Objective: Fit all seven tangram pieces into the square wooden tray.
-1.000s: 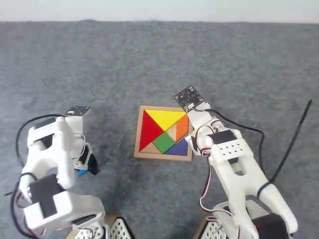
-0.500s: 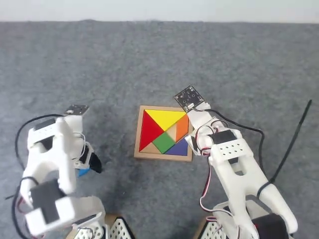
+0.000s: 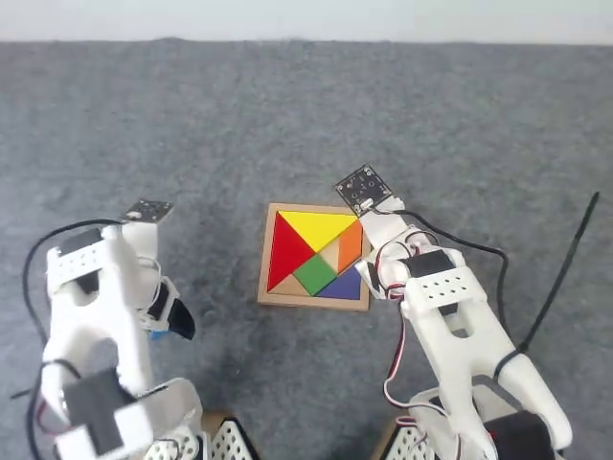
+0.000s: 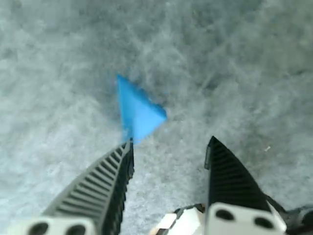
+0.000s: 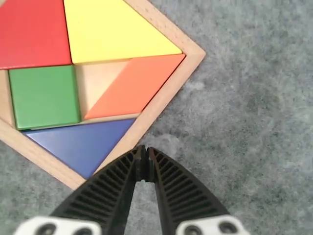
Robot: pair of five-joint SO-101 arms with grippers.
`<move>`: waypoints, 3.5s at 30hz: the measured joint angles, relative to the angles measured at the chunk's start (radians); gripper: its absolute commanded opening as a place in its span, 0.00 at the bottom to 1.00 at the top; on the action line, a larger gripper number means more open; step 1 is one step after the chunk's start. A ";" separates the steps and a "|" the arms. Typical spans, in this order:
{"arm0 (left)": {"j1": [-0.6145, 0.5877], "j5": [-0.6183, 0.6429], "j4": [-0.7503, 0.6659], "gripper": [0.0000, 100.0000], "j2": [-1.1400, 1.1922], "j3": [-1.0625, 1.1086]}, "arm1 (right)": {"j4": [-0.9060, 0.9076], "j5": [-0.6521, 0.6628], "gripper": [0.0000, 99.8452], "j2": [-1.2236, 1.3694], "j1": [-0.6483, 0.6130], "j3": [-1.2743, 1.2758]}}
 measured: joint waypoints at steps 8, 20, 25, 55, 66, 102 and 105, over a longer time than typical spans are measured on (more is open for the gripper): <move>-0.077 -0.008 -0.063 0.20 0.095 0.006 | 0.000 0.000 0.01 0.000 0.041 0.000; -0.129 -0.055 -0.097 0.20 -0.107 0.138 | 0.000 0.000 0.01 0.000 0.041 0.000; -0.135 0.008 -0.098 0.20 -0.169 0.141 | 0.000 0.000 0.01 0.000 0.041 0.000; -0.005 0.433 -0.253 0.19 -0.316 0.238 | 0.000 0.000 0.01 0.000 0.041 0.000; -0.006 0.647 -0.287 0.20 -0.322 0.221 | 0.000 0.000 0.01 0.000 0.041 0.000; 0.118 0.658 -0.140 0.12 0.183 -0.190 | 0.000 0.000 0.01 0.000 0.041 0.000; 0.158 0.660 -0.147 0.12 0.181 -0.189 | 0.000 0.000 0.01 0.000 0.041 0.000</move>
